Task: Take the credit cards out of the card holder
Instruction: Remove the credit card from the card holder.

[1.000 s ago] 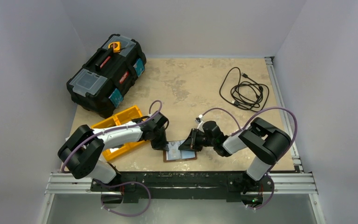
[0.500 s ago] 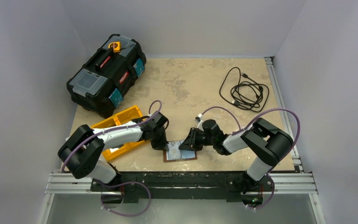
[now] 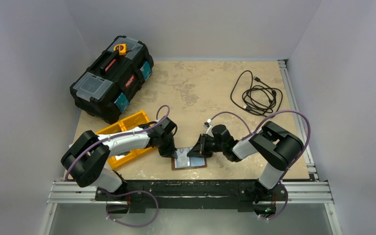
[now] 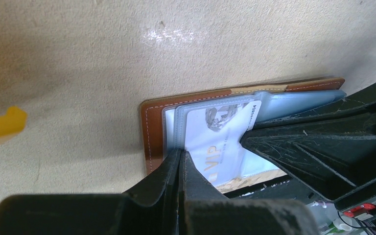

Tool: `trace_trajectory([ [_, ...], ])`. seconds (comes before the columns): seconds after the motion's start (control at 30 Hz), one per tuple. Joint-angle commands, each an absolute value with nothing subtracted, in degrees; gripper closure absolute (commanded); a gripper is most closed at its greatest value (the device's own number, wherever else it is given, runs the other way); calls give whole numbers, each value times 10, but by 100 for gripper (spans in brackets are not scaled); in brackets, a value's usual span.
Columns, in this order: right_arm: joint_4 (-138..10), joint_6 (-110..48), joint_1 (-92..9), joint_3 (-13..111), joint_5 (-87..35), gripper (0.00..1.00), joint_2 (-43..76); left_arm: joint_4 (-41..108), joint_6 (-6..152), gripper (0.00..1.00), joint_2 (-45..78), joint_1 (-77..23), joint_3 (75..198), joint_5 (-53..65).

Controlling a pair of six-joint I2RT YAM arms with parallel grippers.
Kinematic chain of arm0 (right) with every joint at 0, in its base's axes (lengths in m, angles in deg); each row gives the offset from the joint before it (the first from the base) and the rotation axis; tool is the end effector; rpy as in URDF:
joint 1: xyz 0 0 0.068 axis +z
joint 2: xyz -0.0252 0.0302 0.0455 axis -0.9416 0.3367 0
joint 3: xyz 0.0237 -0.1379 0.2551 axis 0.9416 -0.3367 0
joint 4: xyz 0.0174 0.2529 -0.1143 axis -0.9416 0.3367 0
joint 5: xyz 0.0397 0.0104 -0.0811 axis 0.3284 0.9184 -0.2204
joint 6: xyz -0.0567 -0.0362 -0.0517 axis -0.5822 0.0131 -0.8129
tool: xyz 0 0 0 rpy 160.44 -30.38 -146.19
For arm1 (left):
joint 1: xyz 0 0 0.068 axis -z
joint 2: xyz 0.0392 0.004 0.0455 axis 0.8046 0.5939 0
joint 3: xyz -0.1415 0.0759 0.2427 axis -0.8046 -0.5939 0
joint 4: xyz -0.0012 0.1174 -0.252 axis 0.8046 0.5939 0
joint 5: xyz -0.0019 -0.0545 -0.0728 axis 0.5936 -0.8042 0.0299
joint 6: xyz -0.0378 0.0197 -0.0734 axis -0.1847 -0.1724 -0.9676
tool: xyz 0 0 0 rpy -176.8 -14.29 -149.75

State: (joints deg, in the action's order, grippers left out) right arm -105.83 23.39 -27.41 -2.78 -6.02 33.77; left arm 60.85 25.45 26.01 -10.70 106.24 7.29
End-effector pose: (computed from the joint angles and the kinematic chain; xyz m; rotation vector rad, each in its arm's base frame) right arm 0.2001 0.2331 0.0789 0.0768 2.5249 1.4400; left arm 0.2000 -0.1985 0.1206 -0.3802 2.9333 -0.5455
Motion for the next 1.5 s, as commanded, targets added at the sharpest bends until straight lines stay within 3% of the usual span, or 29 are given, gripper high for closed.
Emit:
trace_trajectory([
  [0.0, -1031, 219, -275, -21, -75, 100, 321, 665, 273, 100, 297, -110, 1037, 155],
  [0.23, -938, 195, -275, -14, -115, 100, 247, 675, 272, 100, 301, -111, 1032, 171],
  [0.47, -928, 187, -274, -12, -110, 99, 250, 665, 271, 100, 303, -111, 1032, 164],
  [0.6, -961, 195, -274, -16, -100, 78, 272, 664, 272, 100, 305, -111, 1034, 162],
  [0.73, -985, 204, -272, -19, -86, 75, 285, 659, 271, 100, 303, -110, 1031, 158],
  [1.2, -1016, 228, -241, -29, -89, 88, 306, 649, 265, 100, 307, -109, 1031, 150],
  [1.37, -1002, 231, -241, -35, -94, 99, 285, 655, 268, 100, 306, -109, 1031, 157],
  [1.47, -968, 224, -241, -31, -117, 100, 254, 668, 272, 100, 308, -109, 1034, 171],
])
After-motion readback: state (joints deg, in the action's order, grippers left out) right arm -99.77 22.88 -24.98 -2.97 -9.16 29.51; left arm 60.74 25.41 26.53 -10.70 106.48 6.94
